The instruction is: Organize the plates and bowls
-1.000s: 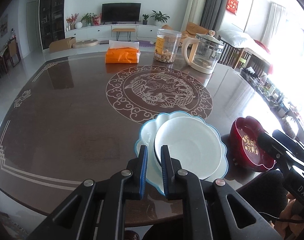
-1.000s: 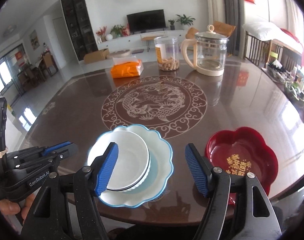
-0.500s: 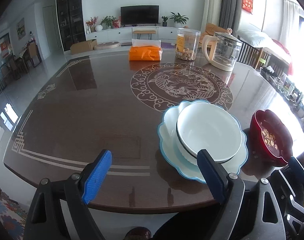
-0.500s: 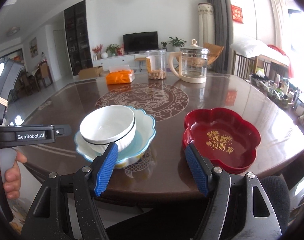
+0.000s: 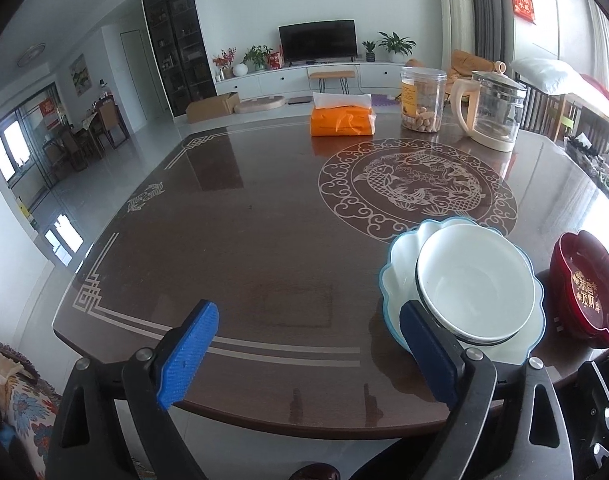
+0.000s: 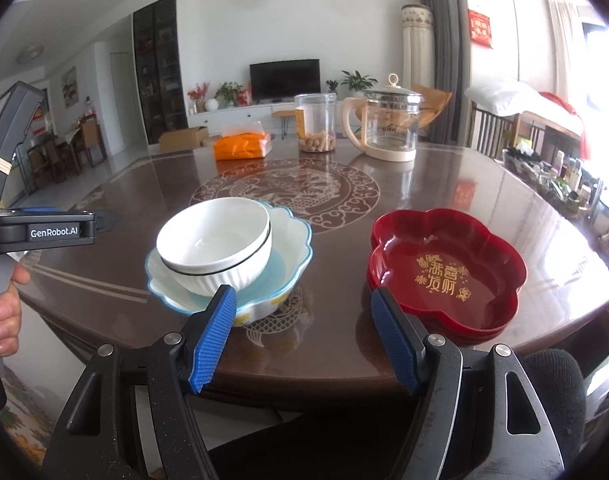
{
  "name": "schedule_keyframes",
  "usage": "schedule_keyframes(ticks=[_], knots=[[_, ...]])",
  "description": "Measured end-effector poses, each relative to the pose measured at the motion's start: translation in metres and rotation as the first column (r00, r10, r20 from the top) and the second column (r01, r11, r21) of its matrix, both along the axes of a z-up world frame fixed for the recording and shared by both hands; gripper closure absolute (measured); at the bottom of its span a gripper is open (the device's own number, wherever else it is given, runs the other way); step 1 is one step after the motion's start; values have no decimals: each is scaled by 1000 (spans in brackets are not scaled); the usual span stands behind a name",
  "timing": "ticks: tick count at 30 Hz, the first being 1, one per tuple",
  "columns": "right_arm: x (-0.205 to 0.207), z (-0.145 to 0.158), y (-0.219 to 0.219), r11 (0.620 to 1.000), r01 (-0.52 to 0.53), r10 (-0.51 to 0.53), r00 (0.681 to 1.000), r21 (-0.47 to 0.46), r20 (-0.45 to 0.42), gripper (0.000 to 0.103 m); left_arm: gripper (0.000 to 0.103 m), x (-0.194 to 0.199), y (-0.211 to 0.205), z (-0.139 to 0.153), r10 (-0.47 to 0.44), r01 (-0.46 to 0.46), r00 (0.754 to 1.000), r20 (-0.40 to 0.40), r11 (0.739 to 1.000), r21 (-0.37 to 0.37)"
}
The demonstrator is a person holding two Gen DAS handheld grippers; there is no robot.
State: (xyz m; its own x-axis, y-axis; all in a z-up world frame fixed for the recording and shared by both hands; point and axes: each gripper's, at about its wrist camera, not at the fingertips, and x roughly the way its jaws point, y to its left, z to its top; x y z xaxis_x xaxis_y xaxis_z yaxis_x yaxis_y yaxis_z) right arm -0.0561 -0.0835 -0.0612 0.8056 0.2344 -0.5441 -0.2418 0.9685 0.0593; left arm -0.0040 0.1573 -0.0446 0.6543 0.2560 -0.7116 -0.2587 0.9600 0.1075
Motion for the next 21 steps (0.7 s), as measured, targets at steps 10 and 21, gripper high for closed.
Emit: schedule_keyframes(ticks=[10, 21], knots=[[-2, -3, 3, 1000, -6, 6, 1000, -15, -4, 29, 11, -2, -3, 3, -52, 52, 999, 7, 999, 4], [-3, -2, 0, 1000, -2, 2, 1000, -8, 13, 29, 11, -23, 38, -17, -84, 129, 989, 122, 894, -429]])
